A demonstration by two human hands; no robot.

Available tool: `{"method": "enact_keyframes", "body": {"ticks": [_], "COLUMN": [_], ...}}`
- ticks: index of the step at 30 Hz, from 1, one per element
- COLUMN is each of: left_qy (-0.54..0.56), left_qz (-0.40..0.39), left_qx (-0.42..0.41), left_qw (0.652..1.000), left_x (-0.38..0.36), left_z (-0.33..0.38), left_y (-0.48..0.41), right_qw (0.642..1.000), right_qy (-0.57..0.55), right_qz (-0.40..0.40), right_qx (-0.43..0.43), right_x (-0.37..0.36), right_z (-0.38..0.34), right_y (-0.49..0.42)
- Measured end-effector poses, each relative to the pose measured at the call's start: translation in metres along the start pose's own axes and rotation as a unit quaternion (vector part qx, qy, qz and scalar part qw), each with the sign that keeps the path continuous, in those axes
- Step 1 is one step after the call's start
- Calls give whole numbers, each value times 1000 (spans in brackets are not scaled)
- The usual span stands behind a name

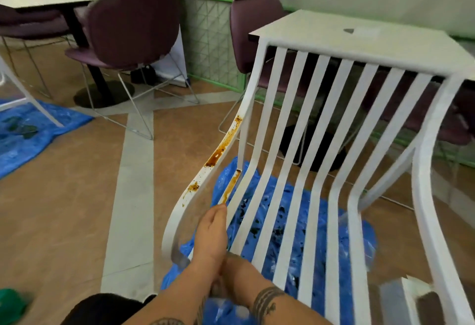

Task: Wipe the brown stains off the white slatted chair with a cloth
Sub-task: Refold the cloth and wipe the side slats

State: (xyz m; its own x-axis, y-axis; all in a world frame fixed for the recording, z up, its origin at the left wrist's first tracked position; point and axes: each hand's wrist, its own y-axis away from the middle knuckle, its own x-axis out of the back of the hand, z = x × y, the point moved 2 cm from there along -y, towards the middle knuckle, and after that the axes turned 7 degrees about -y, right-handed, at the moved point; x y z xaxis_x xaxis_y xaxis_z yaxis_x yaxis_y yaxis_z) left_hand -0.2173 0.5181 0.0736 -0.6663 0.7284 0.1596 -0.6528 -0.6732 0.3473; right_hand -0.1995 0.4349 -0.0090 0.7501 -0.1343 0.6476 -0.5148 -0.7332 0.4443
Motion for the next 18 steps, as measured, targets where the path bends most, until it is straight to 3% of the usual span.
{"method": "enact_keyframes", "body": {"ticks": [3, 8, 11, 14, 18], "left_qy": [-22, -98, -41, 56, 76], "left_qz": [-18, -54, -118, -174, -138], "left_qx": [5, 20, 64, 86, 17], "left_qw": [1000, 994, 990, 979, 987], "left_x": [5, -2, -16, -27, -29], "left_z": [8, 20, 40, 68, 94], "left_y": [11, 34, 58, 79, 88], "right_qw": [989, 929, 889, 871, 830], "right_qy": [-125, -321, -377, -412, -489], "right_qz": [80, 183, 258, 265, 262], "right_qx": [2, -23, -2, 23, 65], "right_x": [32, 88, 115, 135, 161], "right_z": [10, 19, 14, -1, -17], "right_y": [28, 70, 90, 114, 143]}}
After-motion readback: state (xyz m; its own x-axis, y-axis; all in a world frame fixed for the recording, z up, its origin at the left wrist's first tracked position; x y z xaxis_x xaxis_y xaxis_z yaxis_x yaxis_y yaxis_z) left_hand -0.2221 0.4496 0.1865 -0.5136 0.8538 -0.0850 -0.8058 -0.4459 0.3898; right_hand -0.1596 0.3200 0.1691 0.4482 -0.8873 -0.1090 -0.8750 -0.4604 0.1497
